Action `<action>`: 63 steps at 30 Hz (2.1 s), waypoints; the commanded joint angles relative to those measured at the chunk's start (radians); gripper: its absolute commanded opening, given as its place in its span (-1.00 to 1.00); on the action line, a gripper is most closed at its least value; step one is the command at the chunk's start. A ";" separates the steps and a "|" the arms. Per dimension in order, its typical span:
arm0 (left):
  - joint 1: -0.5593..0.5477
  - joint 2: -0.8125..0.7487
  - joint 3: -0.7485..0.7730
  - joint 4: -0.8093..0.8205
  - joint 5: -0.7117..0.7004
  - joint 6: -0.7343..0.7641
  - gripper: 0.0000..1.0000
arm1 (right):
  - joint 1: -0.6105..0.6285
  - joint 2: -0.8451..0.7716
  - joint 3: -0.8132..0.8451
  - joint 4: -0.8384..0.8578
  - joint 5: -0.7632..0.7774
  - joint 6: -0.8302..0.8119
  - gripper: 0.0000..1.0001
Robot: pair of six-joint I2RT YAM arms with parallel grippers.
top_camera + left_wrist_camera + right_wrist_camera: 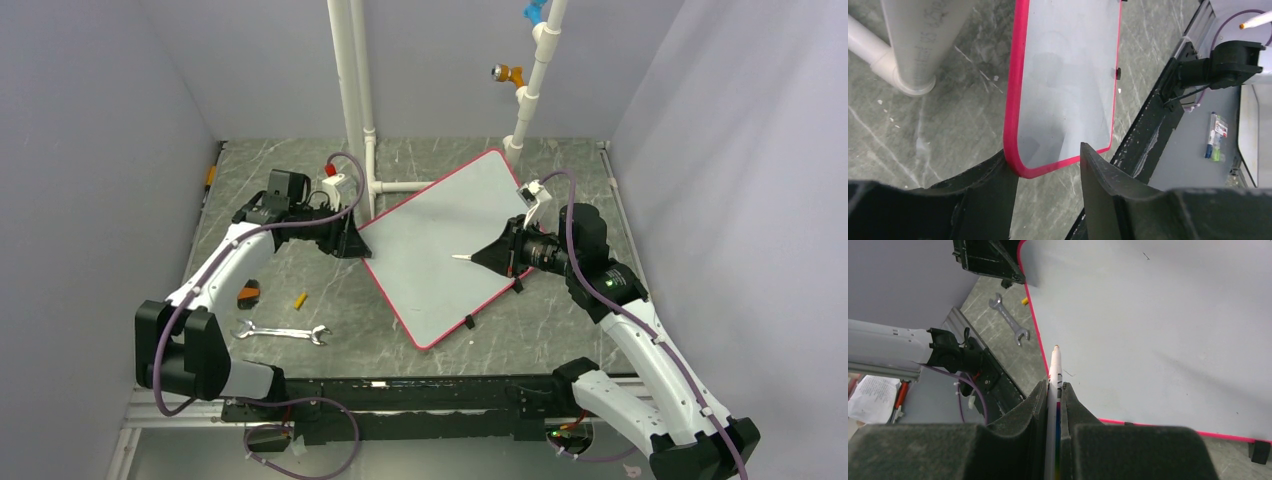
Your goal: Write a sentence on the whiteboard
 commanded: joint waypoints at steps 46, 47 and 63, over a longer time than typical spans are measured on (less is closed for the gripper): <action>-0.071 -0.104 -0.011 0.106 -0.114 -0.074 -1.00 | 0.676 0.259 0.112 0.285 0.795 -0.182 -1.00; -0.072 -0.104 -0.010 0.105 -0.120 -0.076 -1.00 | 0.679 0.270 0.117 0.295 0.804 -0.182 -1.00; -0.075 -0.110 -0.011 0.117 -0.118 -0.095 -1.00 | 0.699 0.355 0.155 0.349 0.847 -0.212 -1.00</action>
